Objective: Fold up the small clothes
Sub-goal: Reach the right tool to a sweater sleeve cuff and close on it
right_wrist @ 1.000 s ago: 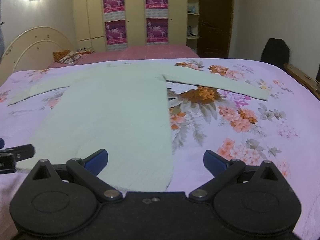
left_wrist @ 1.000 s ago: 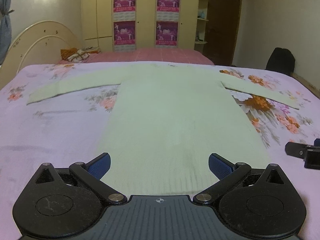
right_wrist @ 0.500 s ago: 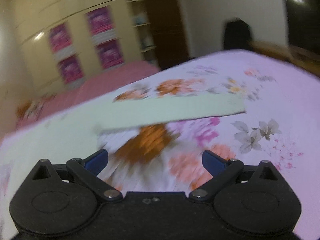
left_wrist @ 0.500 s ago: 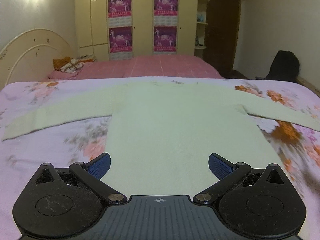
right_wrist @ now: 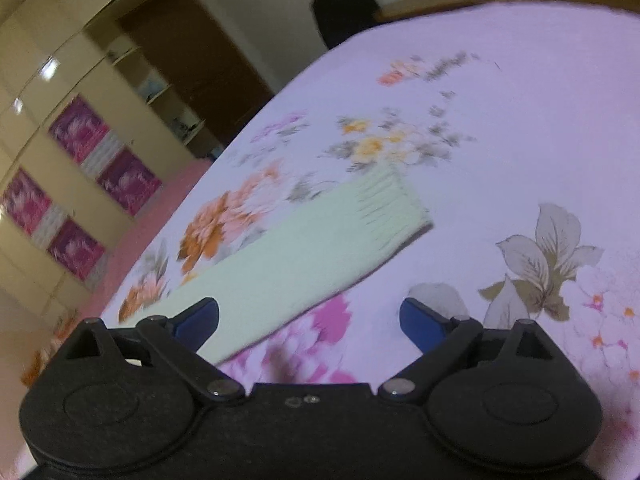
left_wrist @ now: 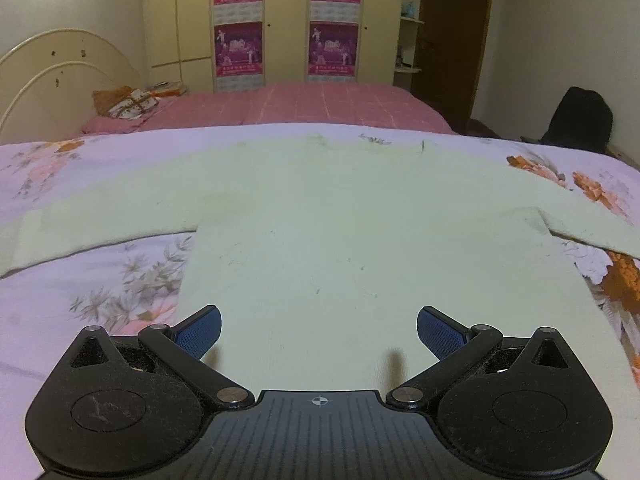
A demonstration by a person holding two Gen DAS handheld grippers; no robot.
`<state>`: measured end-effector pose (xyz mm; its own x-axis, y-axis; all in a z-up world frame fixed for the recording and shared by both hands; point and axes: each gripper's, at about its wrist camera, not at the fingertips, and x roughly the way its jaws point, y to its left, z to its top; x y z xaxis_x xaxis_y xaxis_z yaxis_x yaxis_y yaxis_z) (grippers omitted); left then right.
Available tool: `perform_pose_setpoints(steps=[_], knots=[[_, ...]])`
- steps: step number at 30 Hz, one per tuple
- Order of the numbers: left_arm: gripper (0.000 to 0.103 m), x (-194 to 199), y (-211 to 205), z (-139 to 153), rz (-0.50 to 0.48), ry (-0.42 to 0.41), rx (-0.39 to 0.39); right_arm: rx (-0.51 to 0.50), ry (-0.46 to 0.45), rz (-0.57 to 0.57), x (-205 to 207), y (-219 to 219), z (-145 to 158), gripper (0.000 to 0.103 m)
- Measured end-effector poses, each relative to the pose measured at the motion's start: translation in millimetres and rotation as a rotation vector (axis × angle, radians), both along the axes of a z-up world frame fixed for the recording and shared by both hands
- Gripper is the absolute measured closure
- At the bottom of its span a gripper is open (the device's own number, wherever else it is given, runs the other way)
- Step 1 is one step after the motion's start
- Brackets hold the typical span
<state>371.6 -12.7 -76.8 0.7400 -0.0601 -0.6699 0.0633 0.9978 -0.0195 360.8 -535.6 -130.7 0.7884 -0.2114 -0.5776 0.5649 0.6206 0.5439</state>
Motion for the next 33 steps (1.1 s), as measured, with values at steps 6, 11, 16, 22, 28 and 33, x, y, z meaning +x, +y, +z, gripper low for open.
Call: perform_pose_setpoints(steps=[6,11,16,22,28,33], knots=[[0.0,11.0,-3.1,-4.5,-0.014,0.006,0.009,0.052,-0.075,-0.045,6.3,-22.4,-5.4,0.014],[0.0,18.8,7.3,-1.9,0.0,-0.013,-0.004,0.121,-0.087,-0.061,6.6,-38.0,-10.0,0.078],[0.0,24.9,26.3,1.0,0.036,-0.02,-0.01,0.169,-0.089,-0.079,3.1,-47.6,-18.4,0.088],[0.0,30.5,63.2,-1.0,0.113,-0.002,-0.047,0.097,-0.031,-0.103,17.5,-41.4,-8.2,0.09],[0.0,30.4,98.4,-8.0,0.173,0.039,-0.042,-0.185,0.028,0.054,58.3,15.6,25.3,0.098],[0.0,23.2,115.5,-8.3,0.195,0.033,-0.059,-0.267,0.05,0.215,102.5,75.8,31.7,0.098]])
